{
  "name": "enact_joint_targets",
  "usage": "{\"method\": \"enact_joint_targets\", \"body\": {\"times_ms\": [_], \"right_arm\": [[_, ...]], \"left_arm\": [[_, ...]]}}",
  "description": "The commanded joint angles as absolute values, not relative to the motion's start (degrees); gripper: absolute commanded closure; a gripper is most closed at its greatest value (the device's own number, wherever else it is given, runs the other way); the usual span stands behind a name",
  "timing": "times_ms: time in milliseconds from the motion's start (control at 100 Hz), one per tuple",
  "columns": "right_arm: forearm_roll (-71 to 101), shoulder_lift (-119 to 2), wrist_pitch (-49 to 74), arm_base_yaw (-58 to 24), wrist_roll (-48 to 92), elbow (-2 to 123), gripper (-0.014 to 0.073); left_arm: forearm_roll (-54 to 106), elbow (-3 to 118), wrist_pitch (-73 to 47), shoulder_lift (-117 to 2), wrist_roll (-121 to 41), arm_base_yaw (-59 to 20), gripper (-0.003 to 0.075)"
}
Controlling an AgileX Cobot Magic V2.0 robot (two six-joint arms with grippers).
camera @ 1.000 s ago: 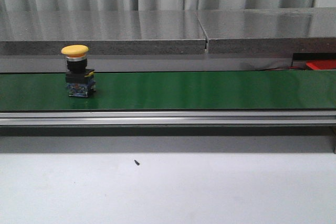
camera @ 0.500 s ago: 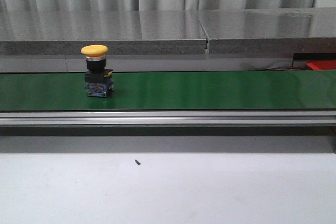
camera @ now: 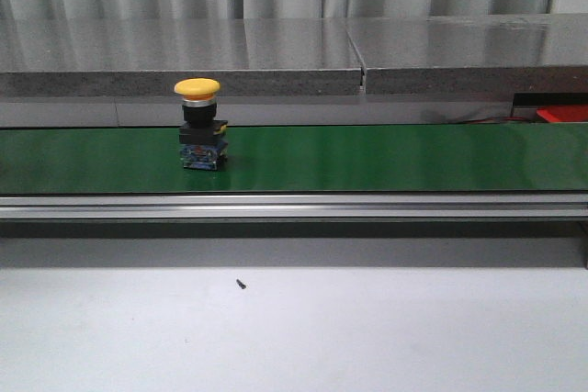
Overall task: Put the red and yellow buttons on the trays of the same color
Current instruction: 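Grasp a red push-button with the left gripper and set it on the belt, then lower the right gripper onto the yellow button on the belt and grasp it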
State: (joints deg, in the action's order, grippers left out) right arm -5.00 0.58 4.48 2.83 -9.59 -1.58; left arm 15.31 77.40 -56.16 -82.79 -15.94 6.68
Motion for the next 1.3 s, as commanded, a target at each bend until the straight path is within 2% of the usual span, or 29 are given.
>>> {"method": "enact_joint_targets", "body": {"times_ms": [0, 20, 570, 840, 1000, 1290], "right_arm": [[-5.7, 1.8, 0.0, 2.9, -9.6, -0.7, 0.0661], [-5.7, 1.8, 0.0, 2.9, -9.6, -0.7, 0.0661], [-5.7, 1.8, 0.0, 2.9, -9.6, -0.7, 0.0661], [-5.7, 1.8, -1.1, 2.9, -9.6, -0.7, 0.0661], [-5.7, 1.8, -3.3, 2.9, -9.6, -0.4, 0.0661], [-3.2, -3.2, 7.3, 2.9, -9.6, 8.8, 0.0661]], "left_arm": [[16.7, 74.9, -51.7, -76.7, -16.2, 5.5, 0.0703], [16.7, 73.8, -51.3, -75.7, -16.2, 5.2, 0.0741], [17.7, 49.9, -46.0, -49.1, -16.2, 4.8, 0.0739], [17.5, 43.2, -42.8, -36.7, -15.6, 0.6, 0.0739], [11.6, 40.4, -42.6, -32.3, -8.1, 0.3, 0.0739], [9.0, 39.0, -42.6, -30.7, -7.3, -6.1, 0.0739]]}}
